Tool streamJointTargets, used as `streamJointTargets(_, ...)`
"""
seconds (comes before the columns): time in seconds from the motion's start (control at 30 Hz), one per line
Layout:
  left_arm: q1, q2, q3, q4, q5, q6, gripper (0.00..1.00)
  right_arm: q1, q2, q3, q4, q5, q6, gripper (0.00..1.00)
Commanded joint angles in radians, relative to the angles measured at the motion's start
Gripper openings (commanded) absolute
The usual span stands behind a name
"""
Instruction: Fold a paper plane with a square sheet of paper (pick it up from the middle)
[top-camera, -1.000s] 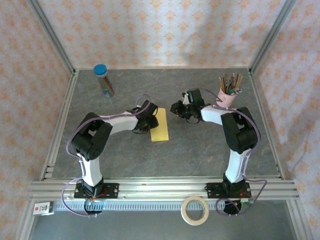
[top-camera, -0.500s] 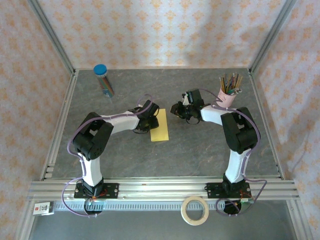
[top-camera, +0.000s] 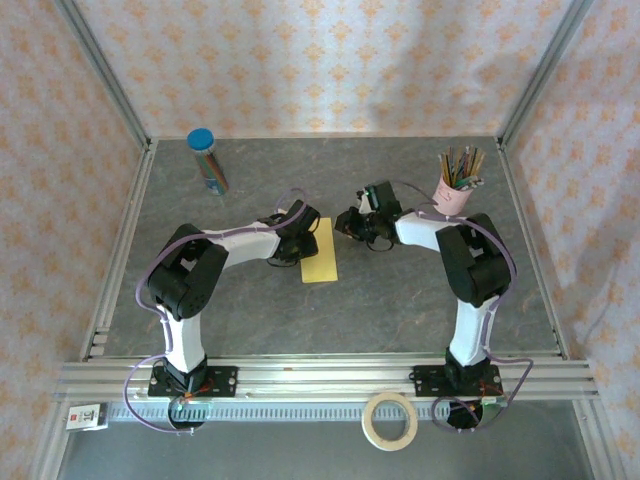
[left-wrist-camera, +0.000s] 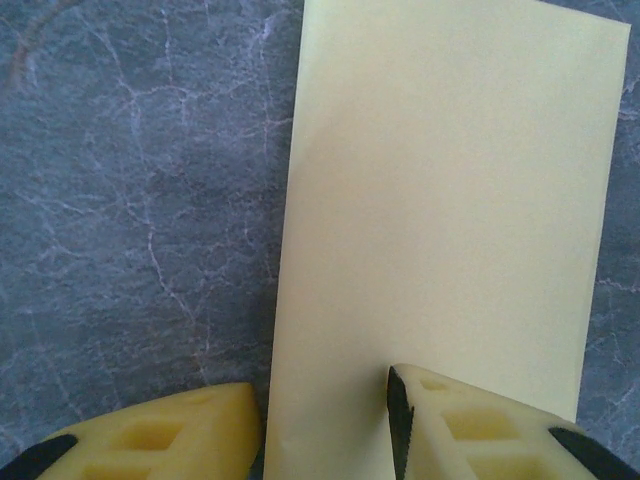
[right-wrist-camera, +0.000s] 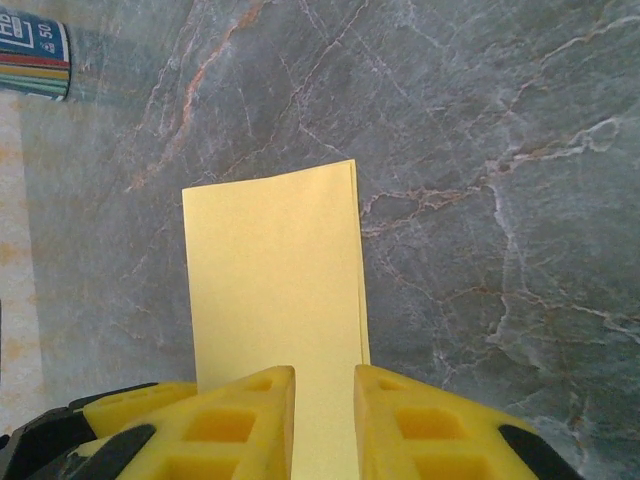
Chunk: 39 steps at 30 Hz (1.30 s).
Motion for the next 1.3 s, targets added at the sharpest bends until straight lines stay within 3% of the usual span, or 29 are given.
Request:
streamJointTargets(0.0,-0.007,0.152,-0.048,-0.005,0.036,-0.005,0.41,0.009,0.018,0.032,-0.007,0.007,0.0,0.22)
streamJointTargets(0.8,-0.01,0.182,-0.061,0.003,0.055,-0.018,0.44,0.063,0.078,0.058,-0.018,-0.068,-0.03,0.2)
streamJointTargets(1.27,-0.011,0.184,-0.07,0.002,0.053,-0.018,0.44,0.069,0.127,0.051,-0.091,-0.009,-0.061,0.18)
